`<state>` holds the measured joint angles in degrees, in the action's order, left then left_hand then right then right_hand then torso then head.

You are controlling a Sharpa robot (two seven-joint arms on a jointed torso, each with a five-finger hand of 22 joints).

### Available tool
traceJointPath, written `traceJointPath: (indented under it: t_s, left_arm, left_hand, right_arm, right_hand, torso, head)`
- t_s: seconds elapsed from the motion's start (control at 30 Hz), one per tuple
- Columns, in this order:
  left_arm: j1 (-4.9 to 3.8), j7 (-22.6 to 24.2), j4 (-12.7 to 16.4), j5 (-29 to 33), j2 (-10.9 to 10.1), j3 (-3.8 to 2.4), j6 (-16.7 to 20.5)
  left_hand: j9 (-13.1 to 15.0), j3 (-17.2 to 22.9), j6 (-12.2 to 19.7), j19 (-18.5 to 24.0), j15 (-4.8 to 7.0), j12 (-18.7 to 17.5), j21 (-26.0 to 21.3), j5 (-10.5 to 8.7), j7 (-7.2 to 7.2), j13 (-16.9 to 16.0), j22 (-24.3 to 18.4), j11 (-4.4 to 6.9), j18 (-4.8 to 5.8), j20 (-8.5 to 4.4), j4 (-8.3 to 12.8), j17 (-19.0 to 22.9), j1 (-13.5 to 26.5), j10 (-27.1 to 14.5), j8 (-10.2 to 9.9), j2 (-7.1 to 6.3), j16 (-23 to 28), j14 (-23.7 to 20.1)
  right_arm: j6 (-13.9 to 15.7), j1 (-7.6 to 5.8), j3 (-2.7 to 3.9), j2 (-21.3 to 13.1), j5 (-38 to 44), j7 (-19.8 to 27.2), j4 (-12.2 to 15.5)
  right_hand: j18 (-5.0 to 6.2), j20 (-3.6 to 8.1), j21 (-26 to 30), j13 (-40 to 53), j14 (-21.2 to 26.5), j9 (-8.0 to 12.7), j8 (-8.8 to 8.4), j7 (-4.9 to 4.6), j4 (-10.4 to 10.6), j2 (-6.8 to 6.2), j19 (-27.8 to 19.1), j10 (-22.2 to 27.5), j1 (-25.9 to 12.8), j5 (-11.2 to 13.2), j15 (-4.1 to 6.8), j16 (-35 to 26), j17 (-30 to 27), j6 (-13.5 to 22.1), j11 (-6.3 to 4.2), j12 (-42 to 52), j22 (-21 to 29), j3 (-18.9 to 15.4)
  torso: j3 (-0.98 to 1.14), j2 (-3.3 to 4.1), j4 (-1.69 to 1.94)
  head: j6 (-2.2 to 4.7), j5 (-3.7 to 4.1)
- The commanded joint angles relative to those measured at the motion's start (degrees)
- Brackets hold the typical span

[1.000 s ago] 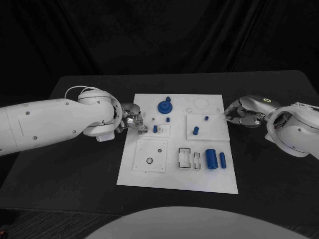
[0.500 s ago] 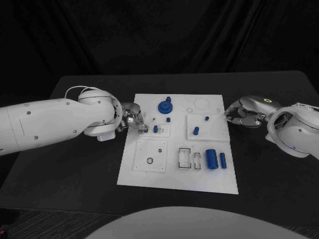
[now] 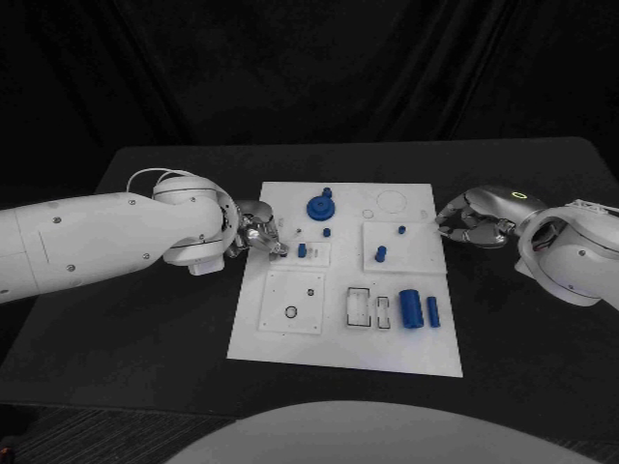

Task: Assemble the parts on the task board

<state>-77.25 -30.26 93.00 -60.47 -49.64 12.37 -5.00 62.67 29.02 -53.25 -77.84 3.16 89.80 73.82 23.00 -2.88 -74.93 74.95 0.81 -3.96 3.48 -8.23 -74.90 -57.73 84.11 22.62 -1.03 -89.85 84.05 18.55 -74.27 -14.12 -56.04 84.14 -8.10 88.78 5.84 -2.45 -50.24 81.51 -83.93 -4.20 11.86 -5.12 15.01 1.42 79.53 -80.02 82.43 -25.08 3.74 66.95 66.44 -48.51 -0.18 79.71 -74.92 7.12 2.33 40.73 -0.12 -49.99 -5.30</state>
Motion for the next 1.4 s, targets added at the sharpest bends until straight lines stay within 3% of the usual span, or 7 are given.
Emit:
traceJointPath:
  t_s: [0.03,0.5,0.57,0.6,0.73,0.87,1.4]
  left_arm:
    - [0.15,0.67,0.12,0.42,0.06,-0.03,-0.93]
    - [0.24,0.51,0.39,0.42,-0.01,-0.03,-1.07]
    - [0.24,0.42,0.32,0.42,0.02,-0.03,-1.02]
    - [0.25,0.33,0.28,0.42,0.02,-0.03,-0.99]
    - [0.26,-0.1,0.19,0.42,0.02,-0.03,-1.06]
    - [0.27,-0.75,0.07,0.42,0.01,-0.03,-1.33]
    - [0.32,-0.33,-0.28,0.42,-0.04,-0.03,0.35]
  left_hand:
    - [-0.05,-0.32,-0.4,0.23,-0.36,-0.39,-0.24,-0.22,-0.09,-14.62,9.42,-0.3,-0.28,0.2,0.15,-15.1,0.67,5.26,-0.26,-0.09,-0.15,5.95]
    - [-0.16,-0.87,-0.49,0.28,-0.36,-0.45,-0.33,-0.65,-0.12,-14.57,9.39,-0.33,-0.29,0.21,-0.09,-15.1,0.94,5.2,-0.4,-0.15,-0.15,5.95]
    - [-0.32,-2.04,-0.66,0.28,-0.43,-0.48,-0.35,-2.23,-0.18,-14.55,9.39,-0.38,-0.28,0.25,-0.98,-15.1,1.79,5.16,-0.59,-0.12,-0.15,5.95]
    - [-0.59,-4.07,-0.92,0.32,-0.57,-0.5,-0.41,-5.78,-0.33,-14.52,9.38,-0.54,-0.29,0.32,-2.83,-15.1,3.51,5.13,-0.86,-0.08,-0.15,5.95]
    - [-1.1,-7.94,-1.16,0.49,-0.74,-0.57,-0.67,-10.21,-0.56,-14.47,9.31,-0.75,-0.34,0.48,-6.05,-15.1,6.0,5.05,-1.52,0.21,-0.15,5.95]
    - [-1.46,-10.83,-1.23,0.62,-0.84,-0.71,-0.88,-11.5,-0.69,-14.36,9.26,-0.88,-0.39,0.63,-8.37,-15.1,7.94,4.9,-2.11,1.25,-0.15,5.95]
    - [-1.83,-18.66,-1.39,0.86,-1.07,-0.82,-1.31,-8.59,-0.95,-14.27,9.16,-1.13,-0.47,0.85,-8.67,-15.1,13.99,4.76,-3.17,4.94,-0.15,5.95]
  right_arm:
    - [0.21,0.19,0.01,-0.04,0.13,-0.77,0.04]
    - [0.19,0.26,0.01,0.0,0.13,-0.74,-0.01]
    - [0.19,0.26,0.01,0.02,0.13,-0.73,-0.02]
    - [0.19,0.26,0.01,0.02,0.13,-0.73,-0.02]
    - [0.19,0.27,0.01,0.01,0.13,-0.72,0.0]
    - [0.2,0.27,0.01,-0.04,0.13,-0.72,0.03]
    - [0.21,0.27,0.01,-0.12,0.13,-0.71,0.07]
  right_hand:
    - [0.72,-0.05,0.2,-5.85,0.18,0.05,-0.21,0.09,-0.02,0.16,-0.46,0.1,0.58,-0.22,0.18,-0.31,-0.07,0.2,-0.34,-0.29,-6.35,0.39]
    - [0.72,-0.05,0.2,-5.85,0.18,0.05,-0.21,0.09,-0.02,0.16,-0.46,0.1,0.58,-0.22,0.18,-0.31,-0.07,0.2,-0.34,-0.29,-6.35,0.39]
    - [0.72,-0.05,0.2,-5.85,0.18,0.05,-0.21,0.09,-0.02,0.16,-0.46,0.1,0.58,-0.22,0.18,-0.31,-0.07,0.2,-0.34,-0.29,-6.35,0.39]
    - [0.72,-0.05,0.2,-5.85,0.18,0.05,-0.21,0.09,-0.02,0.16,-0.46,0.1,0.58,-0.22,0.18,-0.31,-0.07,0.2,-0.34,-0.29,-6.35,0.39]
    - [0.73,-0.04,0.24,-5.93,0.19,0.05,-0.22,0.08,-0.04,0.11,-0.46,0.15,0.61,-0.43,0.19,-0.36,-0.12,0.19,-0.33,-0.35,-6.35,0.46]
    - [0.73,-0.04,0.24,-5.93,0.19,0.05,-0.22,0.08,-0.04,0.11,-0.46,0.15,0.61,-0.43,0.19,-0.36,-0.12,0.19,-0.33,-0.35,-6.35,0.46]
    - [0.73,-0.04,0.24,-5.93,0.19,0.05,-0.22,0.08,-0.04,0.11,-0.46,0.15,0.61,-0.43,0.19,-0.36,-0.12,0.19,-0.33,-0.35,-6.35,0.46]
  torso:
    - [0.01,-0.05,-0.02]
    - [0.03,-0.04,0.0]
    - [0.03,-0.04,-0.02]
    - [0.03,-0.04,-0.02]
    - [0.03,-0.03,-0.01]
    - [0.03,-0.03,-0.02]
    - [0.05,-0.02,-0.02]
  head:
    - [-0.01,-0.11]
    - [-0.01,-0.26]
    - [-0.01,-0.29]
    - [-0.01,-0.29]
    - [-0.01,-0.32]
    - [-0.01,-0.3]
    - [-0.01,-0.25]
